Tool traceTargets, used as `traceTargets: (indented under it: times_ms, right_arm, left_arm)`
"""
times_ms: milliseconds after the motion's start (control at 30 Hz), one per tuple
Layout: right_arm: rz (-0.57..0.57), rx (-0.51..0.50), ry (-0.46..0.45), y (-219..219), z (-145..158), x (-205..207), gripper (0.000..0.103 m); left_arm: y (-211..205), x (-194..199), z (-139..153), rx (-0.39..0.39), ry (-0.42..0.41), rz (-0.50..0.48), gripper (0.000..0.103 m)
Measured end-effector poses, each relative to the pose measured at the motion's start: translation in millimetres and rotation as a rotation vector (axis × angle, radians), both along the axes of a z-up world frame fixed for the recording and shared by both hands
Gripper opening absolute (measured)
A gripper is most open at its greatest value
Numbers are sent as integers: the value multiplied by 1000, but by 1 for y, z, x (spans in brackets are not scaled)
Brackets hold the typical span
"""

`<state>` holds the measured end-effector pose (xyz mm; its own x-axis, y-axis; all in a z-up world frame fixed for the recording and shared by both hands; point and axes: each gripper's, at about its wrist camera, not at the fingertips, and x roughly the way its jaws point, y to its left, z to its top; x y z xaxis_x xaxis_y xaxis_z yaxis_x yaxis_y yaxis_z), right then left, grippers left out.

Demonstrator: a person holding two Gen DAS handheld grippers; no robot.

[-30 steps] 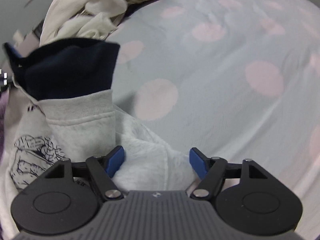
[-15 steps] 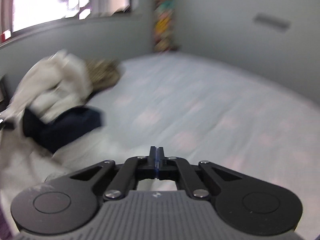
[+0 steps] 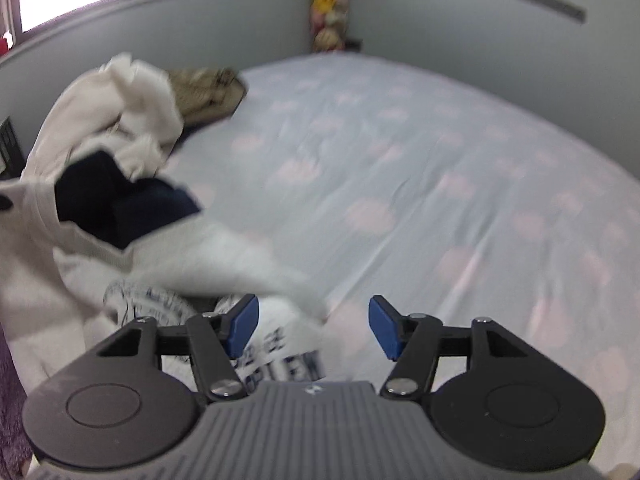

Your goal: Fold clothes

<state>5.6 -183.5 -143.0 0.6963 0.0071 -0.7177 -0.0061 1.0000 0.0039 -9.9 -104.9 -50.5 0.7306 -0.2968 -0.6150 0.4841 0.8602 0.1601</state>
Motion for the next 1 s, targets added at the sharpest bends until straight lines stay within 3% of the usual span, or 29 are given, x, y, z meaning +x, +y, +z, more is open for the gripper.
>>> traceTargets:
  times_ms: [67,167,333,367,400,433,500,600,833,1000]
  right_arm:
    - [17,5,53,5,-18,15,68]
    - [20,41,125,4,-38,39,89]
    - [32,155,240,9,-72,66,92]
    - [32,171,241,12,-77,66,82]
    - [23,168,222,15,-78,63,67]
    - [14,164,203,18,-80,60,64]
    - [-8,143,152,21,-76,52,44]
    - [-44,116,87,20,-61,39,28]
    - [-84,-26,-143,24,4,15,22]
    - [-157,-119,-387,15,78,-10,22]
  left_arm:
    - [1,-3,-2,-1,3,-5,4]
    - [2,-6,-4,-1,11,-9,4]
    - [4,-6,-8,2,25,-3,4]
    - [5,-6,-8,2,27,-3,4]
    - [5,-6,-9,2,30,-3,4]
    - [4,-6,-10,2,32,-3,4]
    - [4,-6,-10,2,34,-2,4]
    - [3,-5,-9,-7,28,-5,4]
    - [-2,-6,20,-50,-96,-5,4]
    - [-6,-6,60,-116,-234,2,4]
